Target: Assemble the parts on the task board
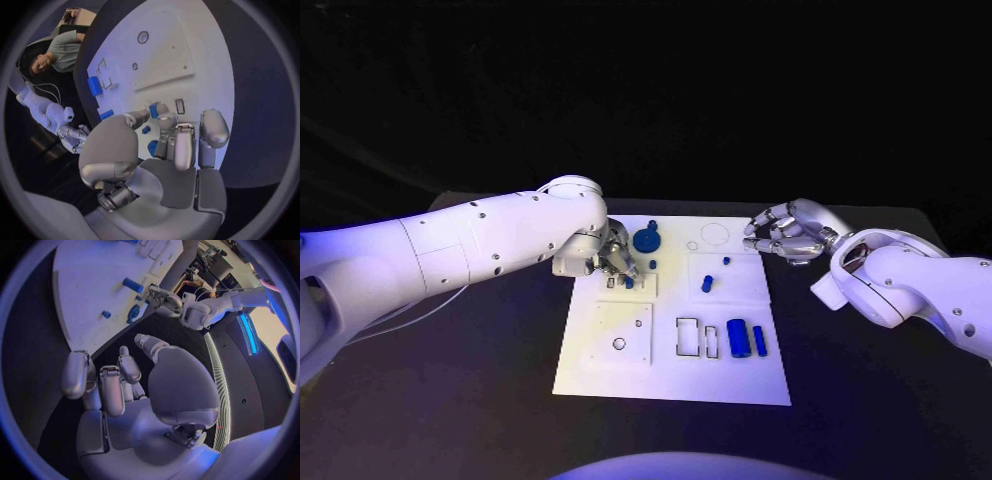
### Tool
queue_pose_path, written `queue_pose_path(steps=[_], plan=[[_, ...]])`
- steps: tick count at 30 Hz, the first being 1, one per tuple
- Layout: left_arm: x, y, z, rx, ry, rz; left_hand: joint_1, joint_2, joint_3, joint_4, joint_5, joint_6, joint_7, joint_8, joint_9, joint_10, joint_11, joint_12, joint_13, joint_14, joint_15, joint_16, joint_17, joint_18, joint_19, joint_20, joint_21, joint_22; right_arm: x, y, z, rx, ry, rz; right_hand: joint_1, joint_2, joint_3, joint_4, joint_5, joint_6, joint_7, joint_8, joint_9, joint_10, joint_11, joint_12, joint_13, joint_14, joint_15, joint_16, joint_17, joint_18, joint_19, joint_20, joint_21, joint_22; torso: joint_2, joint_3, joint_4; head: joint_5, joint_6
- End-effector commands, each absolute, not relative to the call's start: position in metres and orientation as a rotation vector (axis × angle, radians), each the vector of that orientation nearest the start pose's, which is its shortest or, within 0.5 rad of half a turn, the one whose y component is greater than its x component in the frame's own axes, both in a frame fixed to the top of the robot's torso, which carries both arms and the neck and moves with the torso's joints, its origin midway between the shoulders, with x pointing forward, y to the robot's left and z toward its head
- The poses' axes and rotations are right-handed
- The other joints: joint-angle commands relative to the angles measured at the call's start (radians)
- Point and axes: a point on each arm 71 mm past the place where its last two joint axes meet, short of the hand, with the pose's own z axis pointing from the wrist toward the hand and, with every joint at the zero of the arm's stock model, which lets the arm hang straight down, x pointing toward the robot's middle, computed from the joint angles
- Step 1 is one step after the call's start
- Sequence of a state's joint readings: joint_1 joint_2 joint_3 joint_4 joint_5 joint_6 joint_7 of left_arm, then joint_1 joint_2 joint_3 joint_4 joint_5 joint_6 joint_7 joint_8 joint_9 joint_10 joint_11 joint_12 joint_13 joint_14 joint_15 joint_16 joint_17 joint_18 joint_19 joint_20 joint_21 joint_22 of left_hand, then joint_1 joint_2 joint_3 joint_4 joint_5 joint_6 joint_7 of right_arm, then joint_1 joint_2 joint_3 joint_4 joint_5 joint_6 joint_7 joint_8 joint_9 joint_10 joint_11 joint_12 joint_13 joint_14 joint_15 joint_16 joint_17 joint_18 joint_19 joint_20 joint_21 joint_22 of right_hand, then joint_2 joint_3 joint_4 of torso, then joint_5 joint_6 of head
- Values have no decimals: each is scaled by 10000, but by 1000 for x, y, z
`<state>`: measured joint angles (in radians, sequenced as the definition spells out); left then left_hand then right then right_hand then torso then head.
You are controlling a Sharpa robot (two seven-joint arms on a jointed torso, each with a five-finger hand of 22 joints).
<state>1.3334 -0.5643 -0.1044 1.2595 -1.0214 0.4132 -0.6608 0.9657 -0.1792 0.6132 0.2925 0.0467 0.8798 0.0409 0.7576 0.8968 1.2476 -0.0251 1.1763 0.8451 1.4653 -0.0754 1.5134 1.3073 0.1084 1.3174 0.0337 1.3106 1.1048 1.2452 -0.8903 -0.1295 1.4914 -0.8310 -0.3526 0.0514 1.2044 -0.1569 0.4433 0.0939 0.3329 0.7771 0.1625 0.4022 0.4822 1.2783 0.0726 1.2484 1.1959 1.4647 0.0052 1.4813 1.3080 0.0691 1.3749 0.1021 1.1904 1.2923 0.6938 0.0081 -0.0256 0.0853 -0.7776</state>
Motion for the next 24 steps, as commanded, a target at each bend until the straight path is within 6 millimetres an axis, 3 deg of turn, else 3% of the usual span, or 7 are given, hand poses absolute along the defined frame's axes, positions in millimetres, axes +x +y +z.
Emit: queue_pose_path(steps=[1,7,12,15,19,21,24], plan=[[520,161,-216,261,25420,-1512,-297,-48,-343,7,44,56,3,-62,3,-45,-13,58,3,757,-68,47,1548,-109,74,-36,58,25,488,-238,-197,3869,17442,9243,-18,-4,31,41,40,-85,-18,35,-9,-49,12,3,-8,558,-68,-65,449,200,-79,5,-56,-8,7,-2,-2,4,7],[519,166,-213,195,25312,-1505,-604,-80,-851,12,45,55,-16,-112,20,-63,-28,33,-26,743,-82,19,1496,-101,60,-48,34,-6,488,-238,-197,3891,17362,9247,-32,-15,24,48,36,-94,-16,37,-14,-91,14,-41,-60,535,-67,-109,354,221,-127,5,-149,-73,5,-11,-6,-20,16],[517,171,-208,6,25167,-1664,-699,-102,-1067,16,47,60,-24,-123,34,-71,-35,22,-42,741,-88,15,1491,-97,51,-54,19,-24,489,-240,-196,3958,17172,9282,-48,-51,45,54,39,-199,2,42,-57,-357,27,-312,-357,358,-60,-429,-236,367,-503,12,-856,-555,0,-4,-1,-36,25],[517,172,-203,-162,25062,-1872,-706,-100,-1080,17,47,60,-25,-124,35,-67,-35,27,-34,736,-88,6,1474,-93,42,-54,9,-42,490,-241,-195,4076,17024,9340,-60,-71,95,65,35,-314,19,80,-99,-963,43,-1015,-1121,104,-55,-932,-1024,565,-1044,24,-1912,-1267,-1,-6,-1,-32,46],[517,173,-192,-577,24863,-2407,-707,-69,-1171,7,50,-15,-7,-178,28,-138,-25,-45,-151,712,-85,-37,1390,-72,-15,-56,-56,-149,492,-244,-194,4315,16786,9457,-51,-119,276,51,43,-492,46,239,-163,-2430,56,-3015,-3287,-680,-46,-2790,-3398,1130,-2679,45,-5427,-3662,-4,-13,0,-38,72],[516,175,-186,-787,24757,-2680,-562,10,-1307,0,61,-394,116,-529,-132,-270,74,-148,-309,670,-21,-117,1245,-53,-95,-22,-153,-288,493,-246,-194,4427,16688,9518,-36,-139,349,25,45,-490,51,309,-185,-2827,63,-3623,-3941,-995,-31,-3583,-4262,1134,-2775,62,-5785,-3905,-13,-10,1,-33,105],[517,179,-177,-1056,24574,-2957,-423,63,-1424,-2,55,-494,201,-730,-268,-408,147,-253,-479,629,47,-191,1111,-20,-194,32,-268,-460,494,-248,-193,4570,16572,9574,-36,-175,481,-7,32,-461,70,378,-250,-2970,96,-4113,-4453,-1689,13,-5256,-5950,1138,-2933,101,-6344,-4299,-22,4,2,-17,137]])
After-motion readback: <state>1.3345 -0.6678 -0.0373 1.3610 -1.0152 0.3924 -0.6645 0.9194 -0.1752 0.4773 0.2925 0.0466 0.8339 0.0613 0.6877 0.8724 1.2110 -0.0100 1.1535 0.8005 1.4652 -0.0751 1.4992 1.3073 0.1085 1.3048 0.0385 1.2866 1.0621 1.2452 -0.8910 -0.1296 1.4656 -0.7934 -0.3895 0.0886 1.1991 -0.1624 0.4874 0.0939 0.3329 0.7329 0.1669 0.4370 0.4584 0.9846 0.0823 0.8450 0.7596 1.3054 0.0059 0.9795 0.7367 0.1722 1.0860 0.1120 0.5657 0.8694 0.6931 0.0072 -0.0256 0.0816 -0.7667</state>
